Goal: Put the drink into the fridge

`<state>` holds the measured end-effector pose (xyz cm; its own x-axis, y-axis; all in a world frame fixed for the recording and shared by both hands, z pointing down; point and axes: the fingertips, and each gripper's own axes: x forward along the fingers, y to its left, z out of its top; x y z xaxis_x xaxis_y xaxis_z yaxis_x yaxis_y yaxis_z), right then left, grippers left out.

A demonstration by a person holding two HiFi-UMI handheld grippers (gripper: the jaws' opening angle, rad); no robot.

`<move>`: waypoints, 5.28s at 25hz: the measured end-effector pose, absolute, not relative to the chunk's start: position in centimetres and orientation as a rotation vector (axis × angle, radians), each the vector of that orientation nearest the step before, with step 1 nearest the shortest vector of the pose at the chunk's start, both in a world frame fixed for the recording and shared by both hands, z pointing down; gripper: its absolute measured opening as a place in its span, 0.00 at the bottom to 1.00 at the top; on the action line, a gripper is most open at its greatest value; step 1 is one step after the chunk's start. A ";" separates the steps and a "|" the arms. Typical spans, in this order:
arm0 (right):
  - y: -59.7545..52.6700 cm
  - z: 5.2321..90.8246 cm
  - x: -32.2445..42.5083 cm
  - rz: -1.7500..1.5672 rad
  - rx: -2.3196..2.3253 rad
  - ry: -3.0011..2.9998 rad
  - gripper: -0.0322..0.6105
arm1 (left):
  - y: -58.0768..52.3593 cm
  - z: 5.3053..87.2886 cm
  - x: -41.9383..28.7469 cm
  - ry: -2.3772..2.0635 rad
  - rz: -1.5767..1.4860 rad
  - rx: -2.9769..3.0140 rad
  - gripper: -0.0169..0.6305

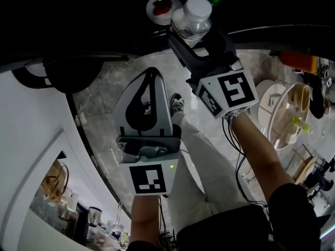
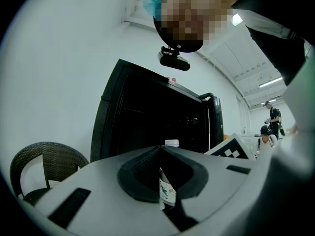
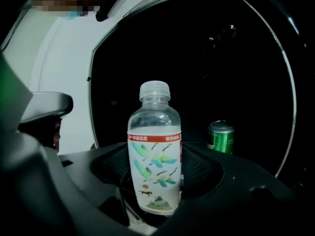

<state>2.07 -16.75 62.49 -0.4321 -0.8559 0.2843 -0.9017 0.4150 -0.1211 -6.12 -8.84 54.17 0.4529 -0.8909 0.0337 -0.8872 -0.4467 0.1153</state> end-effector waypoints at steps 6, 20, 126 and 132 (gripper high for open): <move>-20.3 61.4 1.4 0.327 1.560 -2.521 0.53 | -9.0 53.7 -6.2 -1.602 -0.046 2.573 0.04; -26.6 61.7 0.5 0.216 1.591 -2.563 0.53 | -9.0 53.9 -6.7 -1.627 -0.027 2.549 0.04; 1.8 34.7 -0.2 0.381 1.847 -2.589 0.07 | 0.9 34.0 -5.7 -1.215 -0.069 2.778 0.04; 2.4 30.8 -0.7 0.359 1.834 -2.614 0.07 | 1.7 29.4 -5.6 -1.202 -0.107 2.809 0.04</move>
<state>-0.69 2.42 30.83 -0.3469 -0.9354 0.0686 -0.9193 0.3246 -0.2225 -5.55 1.67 29.42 0.6888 -0.7243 -0.0309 -0.7184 -0.6877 0.1045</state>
